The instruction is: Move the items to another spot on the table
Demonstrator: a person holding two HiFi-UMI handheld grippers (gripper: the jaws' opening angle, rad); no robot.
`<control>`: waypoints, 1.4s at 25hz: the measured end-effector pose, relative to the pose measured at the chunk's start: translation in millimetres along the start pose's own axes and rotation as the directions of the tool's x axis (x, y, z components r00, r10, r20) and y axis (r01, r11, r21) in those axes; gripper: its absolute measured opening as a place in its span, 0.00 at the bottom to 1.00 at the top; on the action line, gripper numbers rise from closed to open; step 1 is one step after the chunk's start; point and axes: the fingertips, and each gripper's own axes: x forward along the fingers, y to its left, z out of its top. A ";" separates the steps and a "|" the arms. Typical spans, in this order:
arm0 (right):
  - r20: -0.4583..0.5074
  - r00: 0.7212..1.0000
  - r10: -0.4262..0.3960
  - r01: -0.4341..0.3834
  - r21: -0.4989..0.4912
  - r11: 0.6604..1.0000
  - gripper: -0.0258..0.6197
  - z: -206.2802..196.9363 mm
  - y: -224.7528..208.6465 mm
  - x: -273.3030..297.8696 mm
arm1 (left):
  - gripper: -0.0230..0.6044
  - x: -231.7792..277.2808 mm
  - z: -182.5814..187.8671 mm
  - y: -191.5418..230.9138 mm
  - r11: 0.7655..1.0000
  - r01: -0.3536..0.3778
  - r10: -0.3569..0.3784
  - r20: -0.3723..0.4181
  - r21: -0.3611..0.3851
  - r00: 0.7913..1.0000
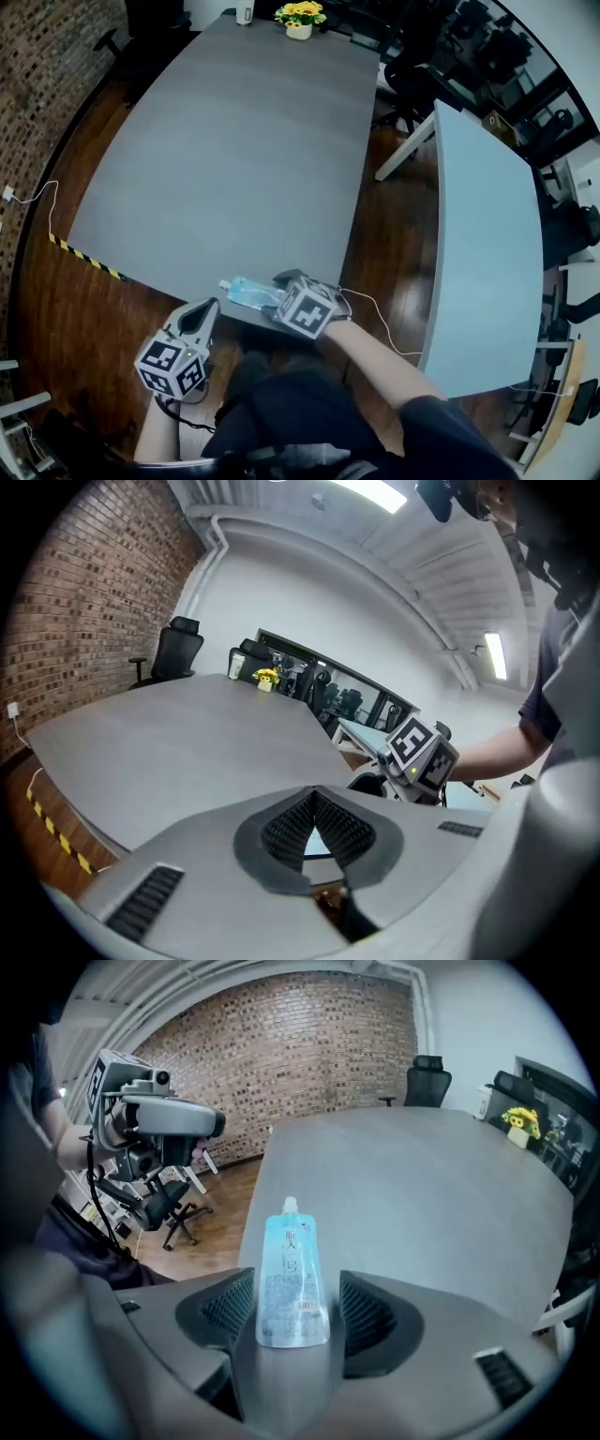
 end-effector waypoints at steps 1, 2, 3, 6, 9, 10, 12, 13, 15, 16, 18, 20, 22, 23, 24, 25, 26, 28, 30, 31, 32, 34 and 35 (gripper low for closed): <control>-0.004 1.000 -0.011 0.011 0.006 1.000 0.49 -3.8 -3.1 1.5 | 0.04 4.3 -1.1 -0.8 1.000 0.012 -0.012 -0.008 -0.001 1.000; -0.004 1.000 -0.021 0.021 0.014 1.000 0.49 -6.3 -6.3 2.6 | 0.04 8.7 -1.3 -1.9 1.000 0.024 -0.024 -0.016 0.003 1.000; -0.001 1.000 -0.030 0.030 0.019 0.999 0.49 -7.9 -9.3 3.4 | 0.04 13.2 -0.7 -3.6 0.999 0.035 -0.034 -0.025 0.015 0.999; -0.006 0.999 -0.039 0.039 0.006 0.999 0.49 -15.6 -8.8 7.5 | 0.04 24.2 1.1 -11.5 0.996 0.062 -0.058 -0.048 0.072 0.997; -0.025 0.999 -0.028 0.027 -0.036 0.999 0.49 -25.4 -0.7 13.7 | 0.04 31.3 0.6 -18.3 0.993 0.069 -0.064 -0.057 0.095 0.996; -0.026 0.999 -0.031 0.029 -0.046 0.998 0.49 -26.9 0.4 15.3 | 0.04 33.1 -0.8 -19.3 0.993 0.071 -0.065 -0.060 0.093 0.996; -0.033 0.999 -0.041 0.039 -0.060 0.997 0.49 -28.9 0.3 17.4 | 0.04 36.2 -6.0 -19.9 0.994 0.074 -0.068 -0.072 0.085 0.995; -0.040 0.998 -0.044 0.041 -0.066 0.997 0.49 -30.3 -0.2 17.5 | 0.04 37.7 -9.6 -20.1 0.994 0.075 -0.069 -0.079 0.079 0.994; -0.053 0.998 -0.041 0.037 -0.069 0.997 0.49 -33.5 -1.0 15.4 | 0.04 41.1 -18.7 -21.4 0.995 0.076 -0.069 -0.094 0.067 0.993; -0.058 0.998 -0.039 0.035 -0.068 0.997 0.49 -34.5 -1.4 14.3 | 0.04 43.1 -24.0 -21.8 0.995 0.076 -0.070 -0.103 0.061 0.992; -0.074 0.996 -0.042 0.037 -0.069 0.997 0.49 -34.1 -2.4 14.5 | 0.04 46.7 -35.5 -20.5 0.996 0.079 -0.073 -0.123 0.045 0.990; -0.094 0.994 -0.061 0.054 -0.077 0.996 0.44 -32.7 -3.6 17.2 | 0.04 49.5 -46.4 -17.7 0.997 0.077 -0.073 -0.144 0.025 0.987; -0.099 0.991 -0.086 0.078 -0.085 0.993 0.43 -32.4 -4.4 19.7 | 0.04 52.2 -54.6 -16.0 0.998 0.066 -0.063 -0.160 0.010 0.985; -0.094 0.991 -0.094 0.086 -0.086 0.993 0.43 -32.9 -4.5 20.5 | 0.04 53.5 -57.4 -15.9 0.998 0.060 -0.058 -0.164 0.005 0.985; -0.086 0.992 -0.098 0.090 -0.085 0.992 0.43 -33.8 -4.4 20.8 | 0.04 54.6 -59.3 -16.2 0.999 0.054 -0.053 -0.167 0.000 0.985; -0.078 0.992 -0.100 0.094 -0.082 0.992 0.42 -34.7 -4.1 20.7 | 0.04 55.3 -60.6 -16.5 0.999 0.049 -0.049 -0.169 -0.007 0.984; -0.074 0.992 -0.101 0.095 -0.079 0.992 0.42 -35.5 -3.6 20.2 | 0.04 55.2 -61.7 -16.7 0.999 0.045 -0.046 -0.173 -0.014 0.984; -0.072 0.992 -0.102 0.097 -0.075 0.992 0.42 -35.7 -1.9 19.5 | 0.04 53.1 -64.6 -15.8 0.999 0.043 -0.047 -0.190 -0.028 0.981; -0.071 0.992 -0.104 0.098 -0.075 0.992 0.42 -35.2 -0.3 19.8 | 0.05 50.8 -69.6 -13.6 0.997 0.048 -0.058 -0.213 -0.052 0.975; -0.070 0.992 -0.104 0.099 -0.075 0.992 0.42 -35.0 0.6 20.2 | 0.05 50.4 -72.5 -12.7 0.996 0.054 -0.068 -0.223 -0.072 0.972; -0.066 0.992 -0.103 0.098 -0.072 0.993 0.42 -34.4 1.7 20.4 | 0.05 50.7 -75.3 -12.4 0.994 0.061 -0.082 -0.233 -0.095 0.969; -0.055 0.993 -0.101 0.098 -0.062 0.993 0.42 -31.8 3.4 20.5 | 0.05 52.8 -81.1 -13.6 0.987 0.082 -0.114 -0.253 -0.135 0.961; -0.048 0.994 -0.103 0.101 -0.055 0.993 0.42 -29.8 3.8 20.5 | 0.06 54.3 -84.6 -14.5 0.984 0.093 -0.130 -0.265 -0.150 0.955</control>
